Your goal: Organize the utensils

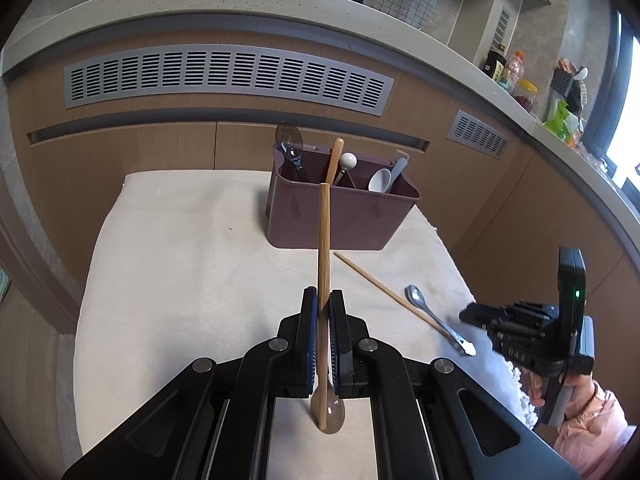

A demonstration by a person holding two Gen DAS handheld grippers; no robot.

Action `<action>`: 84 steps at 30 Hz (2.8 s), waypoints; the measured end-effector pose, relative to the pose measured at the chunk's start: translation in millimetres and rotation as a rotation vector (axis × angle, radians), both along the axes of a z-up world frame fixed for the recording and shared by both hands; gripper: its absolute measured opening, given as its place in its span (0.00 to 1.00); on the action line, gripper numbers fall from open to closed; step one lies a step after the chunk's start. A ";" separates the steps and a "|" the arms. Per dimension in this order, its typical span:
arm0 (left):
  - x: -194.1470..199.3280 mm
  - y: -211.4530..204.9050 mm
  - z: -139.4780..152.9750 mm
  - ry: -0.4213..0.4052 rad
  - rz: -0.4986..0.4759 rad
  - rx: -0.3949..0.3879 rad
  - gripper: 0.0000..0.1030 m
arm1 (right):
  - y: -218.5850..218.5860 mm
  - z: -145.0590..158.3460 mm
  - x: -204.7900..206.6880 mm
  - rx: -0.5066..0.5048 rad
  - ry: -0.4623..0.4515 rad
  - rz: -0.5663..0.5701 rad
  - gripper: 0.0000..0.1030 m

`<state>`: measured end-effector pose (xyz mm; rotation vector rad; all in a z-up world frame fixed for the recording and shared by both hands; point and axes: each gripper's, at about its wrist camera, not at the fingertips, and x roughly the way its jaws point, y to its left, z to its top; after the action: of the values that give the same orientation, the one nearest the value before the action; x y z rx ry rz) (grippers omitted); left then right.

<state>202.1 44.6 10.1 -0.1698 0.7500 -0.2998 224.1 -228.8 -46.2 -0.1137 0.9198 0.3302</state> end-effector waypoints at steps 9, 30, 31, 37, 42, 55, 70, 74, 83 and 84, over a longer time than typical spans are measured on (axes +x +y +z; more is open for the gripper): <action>5.6 -1.0 -3.7 0.017 -0.008 0.009 0.06 | 7.9 -16.9 24.3 -0.001 0.009 -0.002 0.18; 12.8 4.1 -8.8 0.046 0.014 0.009 0.06 | 17.6 -30.4 60.7 -0.057 -0.069 0.031 0.46; 13.1 4.0 -9.1 0.051 0.010 0.007 0.06 | 18.6 -36.0 63.4 -0.067 -0.052 0.040 0.46; 15.7 3.0 -11.6 0.063 0.004 0.016 0.06 | 29.1 -48.7 64.0 -0.010 0.029 0.075 0.42; 16.7 3.4 -12.2 0.064 0.003 0.015 0.06 | 34.0 -49.3 71.8 -0.025 0.032 0.064 0.37; 9.3 0.6 -8.4 0.034 0.022 0.018 0.06 | 26.0 -6.5 34.5 0.064 -0.044 0.012 0.25; 11.7 -22.8 109.8 -0.247 -0.069 -0.010 0.06 | 32.8 150.0 -2.4 0.197 -0.385 0.084 0.25; 33.3 -28.7 171.6 -0.421 -0.043 0.007 0.06 | 37.7 223.9 14.5 0.199 -0.572 0.083 0.25; 107.9 -25.3 180.3 -0.468 0.010 -0.005 0.06 | 41.3 248.7 81.4 0.227 -0.663 0.001 0.25; 115.4 -25.2 174.0 -0.453 0.013 -0.003 0.06 | 42.1 240.7 89.5 0.232 -0.645 -0.003 0.25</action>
<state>317.5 19.4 184.1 -0.1031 0.3000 -0.3130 313.6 -186.7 194.5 -0.0007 0.2403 0.3647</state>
